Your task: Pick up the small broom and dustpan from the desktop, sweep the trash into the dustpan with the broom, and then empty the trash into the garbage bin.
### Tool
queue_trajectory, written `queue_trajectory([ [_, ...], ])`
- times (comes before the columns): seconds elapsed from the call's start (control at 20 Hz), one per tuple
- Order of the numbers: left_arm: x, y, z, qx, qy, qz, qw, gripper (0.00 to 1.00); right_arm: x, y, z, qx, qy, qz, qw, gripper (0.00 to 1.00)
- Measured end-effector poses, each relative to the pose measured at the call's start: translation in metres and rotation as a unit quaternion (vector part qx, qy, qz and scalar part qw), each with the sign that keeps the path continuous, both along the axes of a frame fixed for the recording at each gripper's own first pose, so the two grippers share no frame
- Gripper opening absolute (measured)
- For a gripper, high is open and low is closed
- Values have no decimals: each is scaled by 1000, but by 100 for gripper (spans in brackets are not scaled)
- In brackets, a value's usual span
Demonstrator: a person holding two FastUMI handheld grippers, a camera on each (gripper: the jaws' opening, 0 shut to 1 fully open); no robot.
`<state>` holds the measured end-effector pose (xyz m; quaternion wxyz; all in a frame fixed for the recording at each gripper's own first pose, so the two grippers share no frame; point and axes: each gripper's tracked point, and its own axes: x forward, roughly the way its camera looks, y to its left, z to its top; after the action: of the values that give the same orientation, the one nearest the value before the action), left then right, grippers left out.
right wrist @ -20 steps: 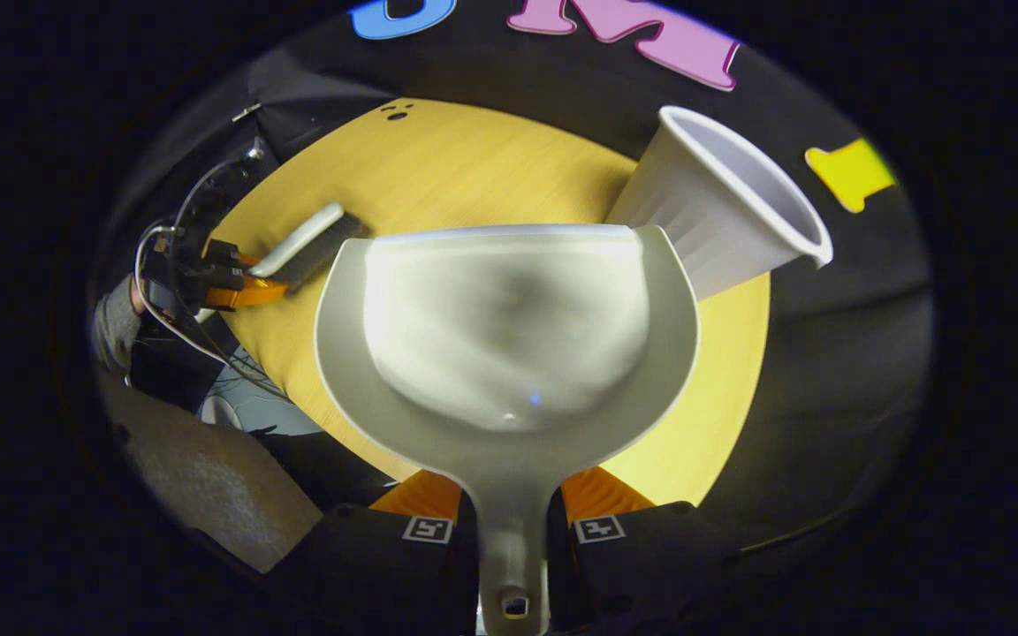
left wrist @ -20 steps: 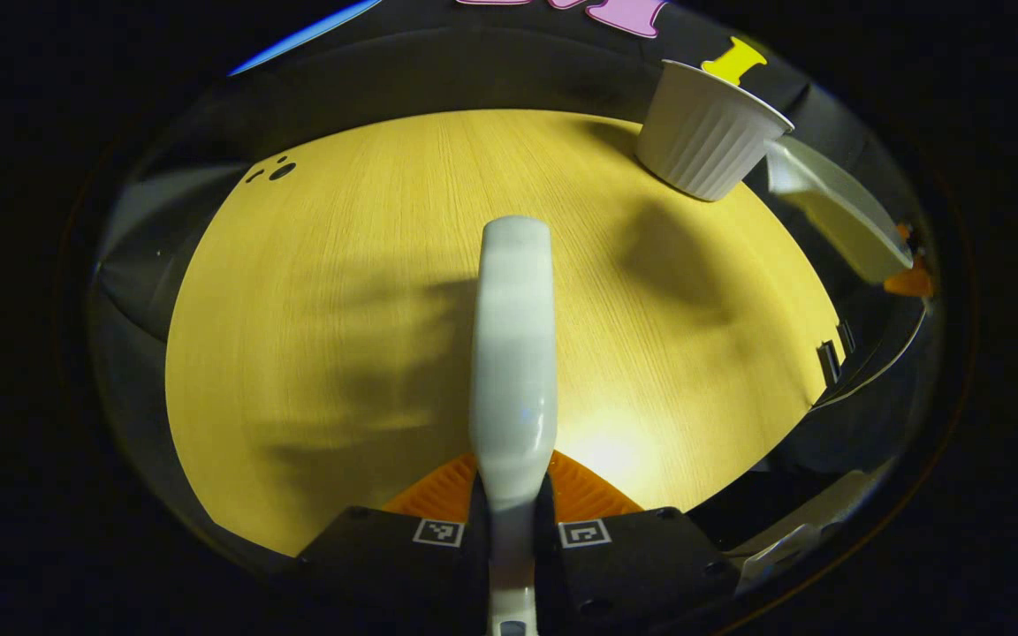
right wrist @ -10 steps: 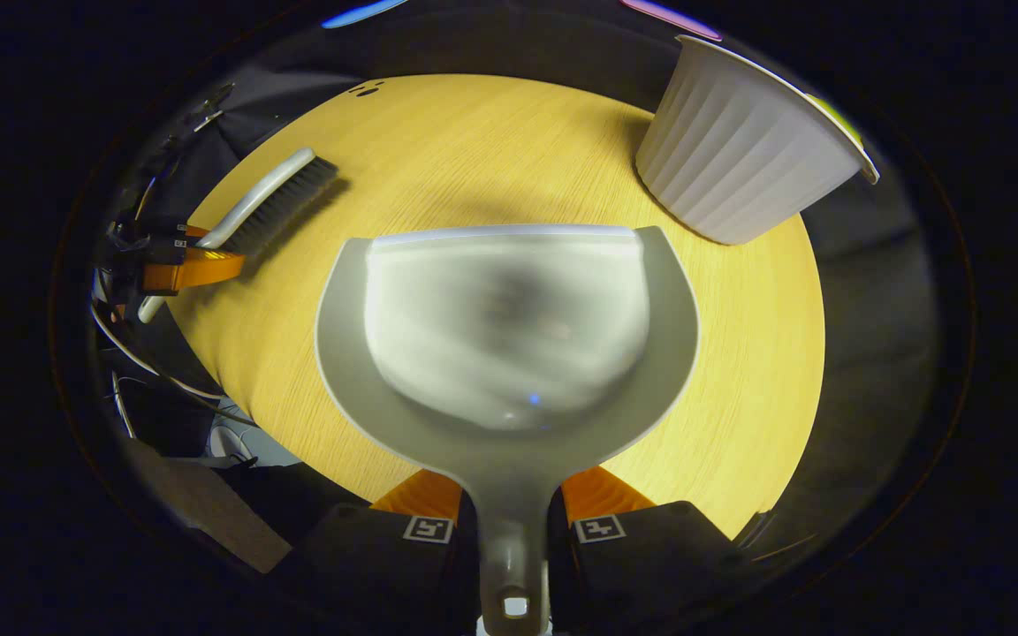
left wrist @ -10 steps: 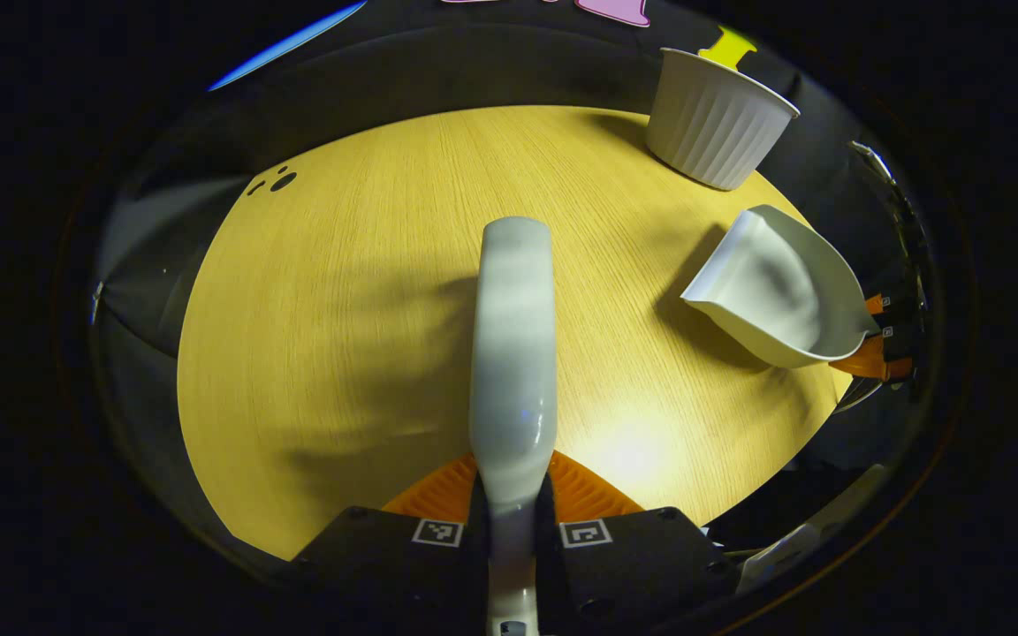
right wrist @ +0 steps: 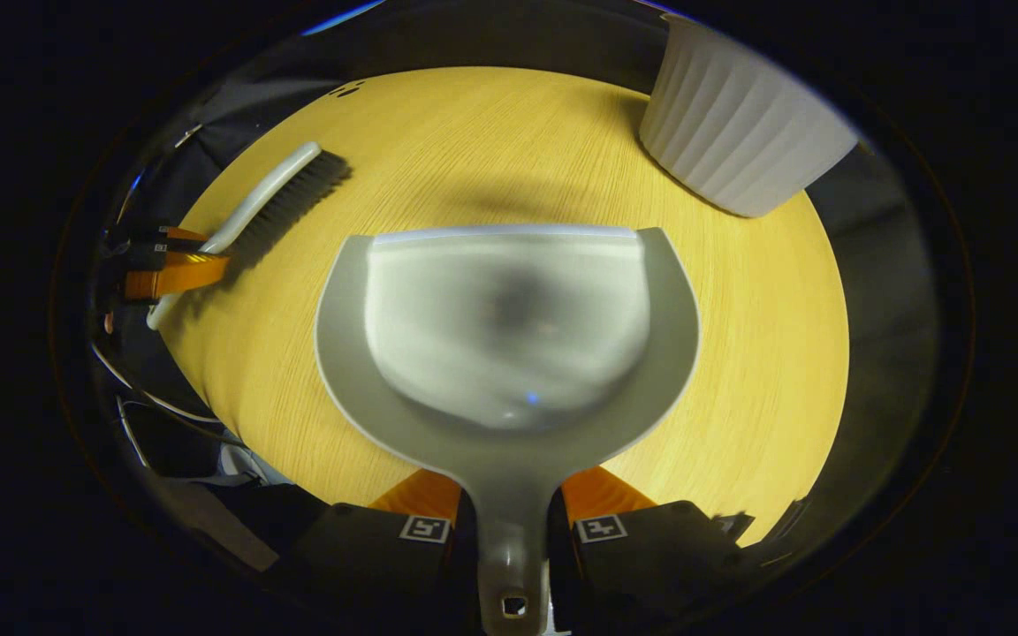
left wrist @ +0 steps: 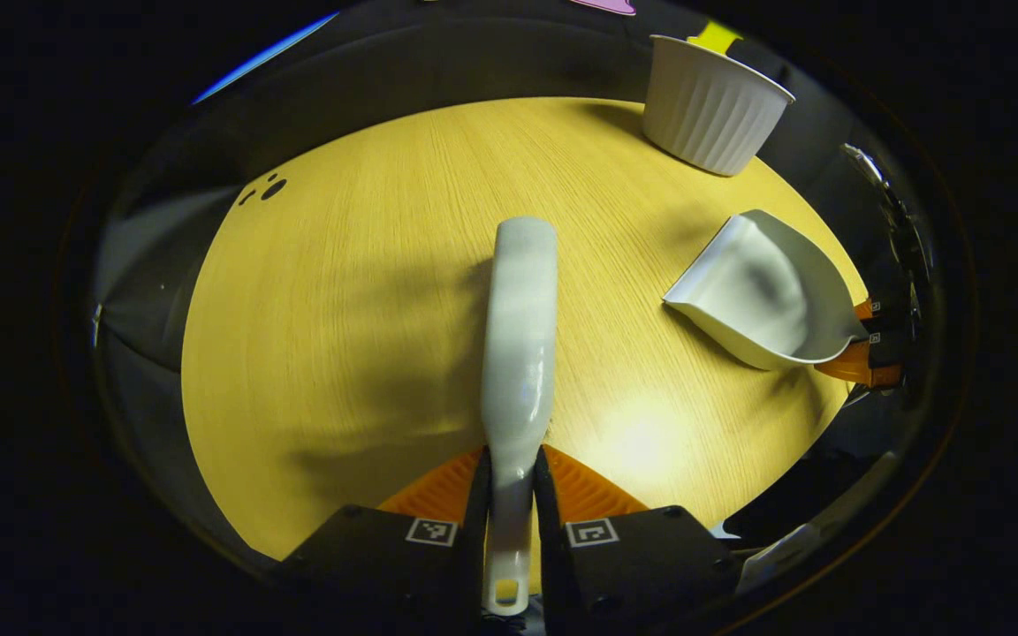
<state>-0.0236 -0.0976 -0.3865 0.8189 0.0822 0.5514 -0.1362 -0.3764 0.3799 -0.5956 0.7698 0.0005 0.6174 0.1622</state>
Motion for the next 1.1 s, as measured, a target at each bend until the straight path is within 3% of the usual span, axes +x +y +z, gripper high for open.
queue_trajectory([
  [0.05, -1, 0, 0, 2, 1, 0, 1000, 30, 1, -1, 1, 0, -3, -1, 1000, 41],
  [0.15, -5, 0, -1, 2, 4, 2, 1000, 30, -1, -2, 4, 6, -5, -3, 1000, 38],
  [0.2, -6, 1, -2, 3, 4, 4, 1000, 30, -2, -2, 8, 11, -4, -7, 1000, 45],
  [0.25, -6, 2, -1, 5, 0, 6, 1000, 30, -1, -3, 12, 16, -4, -10, 1000, 41],
  [0.4, -12, 12, 17, 9, -16, 10, 1000, 34, -1, -11, 40, 26, -22, -12, 999, 48],
  [0.55, -18, 13, 47, 0, -47, 17, 999, 31, 8, -22, 86, 39, -74, -22, 996, 41],
  [0.7, -8, 7, 102, -24, -123, 27, 992, 35, 28, -26, 142, 58, -152, -45, 986, 43],
  [0.8, 6, -4, 149, -58, -197, 45, 978, 35, 42, -26, 183, 68, -211, -56, 973, 37],
  [0.9, 18, -17, 199, -105, -265, 64, 956, 38, 56, -28, 223, 71, -269, -65, 958, 42],
  [0.95, 23, -20, 222, -126, -295, 72, 944, 31, 62, -28, 240, 71, -298, -73, 949, 42],
  [1.1, 32, -22, 286, -159, -368, 79, 913, 38, 82, -31, 285, 72, -378, -93, 918, 42],
])
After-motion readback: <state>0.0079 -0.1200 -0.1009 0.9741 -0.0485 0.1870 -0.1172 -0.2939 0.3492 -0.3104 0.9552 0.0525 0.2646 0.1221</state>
